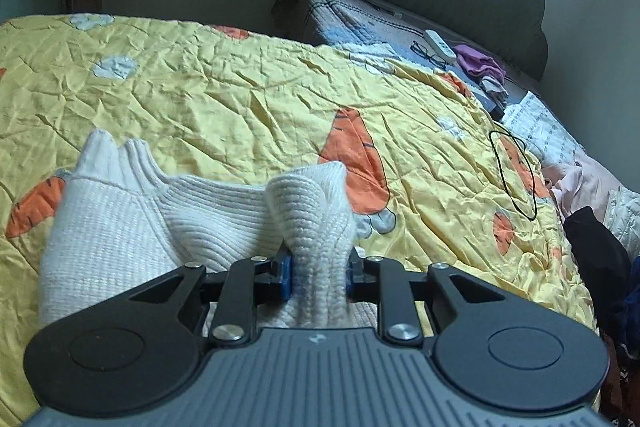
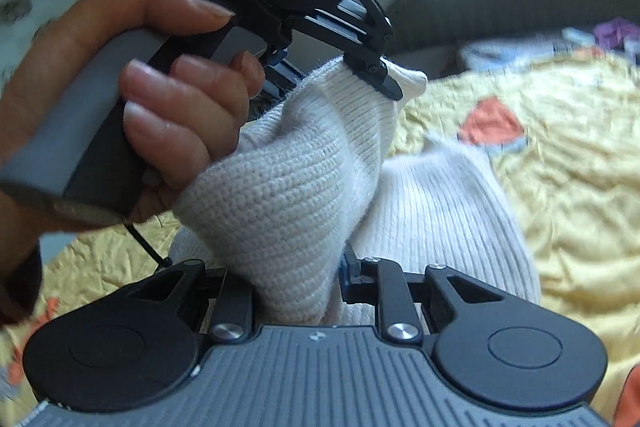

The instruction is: Fold small clothes

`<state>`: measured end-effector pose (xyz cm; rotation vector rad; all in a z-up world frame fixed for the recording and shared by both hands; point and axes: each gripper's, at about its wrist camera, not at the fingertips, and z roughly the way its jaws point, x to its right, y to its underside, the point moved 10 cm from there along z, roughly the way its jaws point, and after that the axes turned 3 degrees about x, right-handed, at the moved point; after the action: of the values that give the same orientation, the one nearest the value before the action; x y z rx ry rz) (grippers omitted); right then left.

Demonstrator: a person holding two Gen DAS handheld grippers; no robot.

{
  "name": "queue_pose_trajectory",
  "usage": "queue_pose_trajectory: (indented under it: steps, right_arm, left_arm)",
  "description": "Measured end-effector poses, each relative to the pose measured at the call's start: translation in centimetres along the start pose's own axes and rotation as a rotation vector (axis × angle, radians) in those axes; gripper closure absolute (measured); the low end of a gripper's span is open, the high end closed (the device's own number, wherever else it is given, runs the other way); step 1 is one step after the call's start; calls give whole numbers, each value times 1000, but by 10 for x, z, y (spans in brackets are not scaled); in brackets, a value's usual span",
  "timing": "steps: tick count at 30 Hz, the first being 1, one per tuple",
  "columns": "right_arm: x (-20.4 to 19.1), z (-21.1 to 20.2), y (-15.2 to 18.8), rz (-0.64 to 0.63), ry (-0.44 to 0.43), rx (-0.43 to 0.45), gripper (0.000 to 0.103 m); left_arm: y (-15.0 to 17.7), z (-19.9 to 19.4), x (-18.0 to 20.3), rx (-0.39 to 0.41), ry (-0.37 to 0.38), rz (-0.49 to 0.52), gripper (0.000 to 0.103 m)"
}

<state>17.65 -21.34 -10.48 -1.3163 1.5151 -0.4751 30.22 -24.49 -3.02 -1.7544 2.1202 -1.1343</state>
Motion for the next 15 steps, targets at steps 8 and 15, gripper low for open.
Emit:
queue_pose_trajectory:
  steps: [8, 15]
  right_arm:
    - [24, 1, 11, 256, -91, -28, 65]
    - [31, -5, 12, 315, -113, -36, 57]
  left_arm:
    - [15, 14, 23, -50, 163, -76, 64]
    - [-5, -29, -2, 111, 38, 54, 44]
